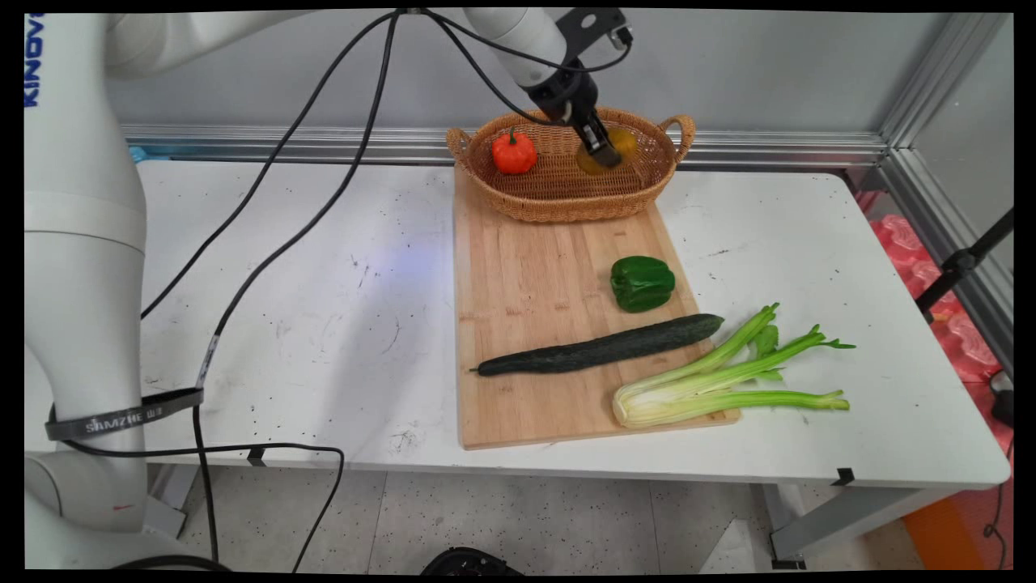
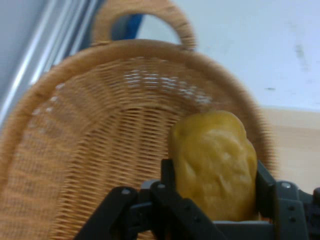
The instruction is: Place the picked object in the vegetable basket
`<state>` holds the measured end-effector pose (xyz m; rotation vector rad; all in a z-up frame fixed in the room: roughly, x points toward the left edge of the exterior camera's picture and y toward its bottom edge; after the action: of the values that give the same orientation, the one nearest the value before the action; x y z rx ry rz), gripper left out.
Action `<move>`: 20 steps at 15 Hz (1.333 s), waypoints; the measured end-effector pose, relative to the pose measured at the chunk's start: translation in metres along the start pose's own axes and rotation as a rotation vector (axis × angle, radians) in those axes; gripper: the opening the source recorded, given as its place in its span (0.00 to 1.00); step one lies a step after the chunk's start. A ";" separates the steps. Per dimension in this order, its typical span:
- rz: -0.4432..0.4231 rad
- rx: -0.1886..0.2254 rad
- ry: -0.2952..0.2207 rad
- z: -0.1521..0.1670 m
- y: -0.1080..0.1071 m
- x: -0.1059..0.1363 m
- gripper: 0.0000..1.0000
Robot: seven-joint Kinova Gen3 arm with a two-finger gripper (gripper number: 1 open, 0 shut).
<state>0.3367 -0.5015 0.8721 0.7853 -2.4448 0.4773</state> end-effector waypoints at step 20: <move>0.035 0.113 -0.023 0.074 -0.093 -0.050 1.00</move>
<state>0.4019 -0.5862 0.7998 0.7989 -2.4740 0.6281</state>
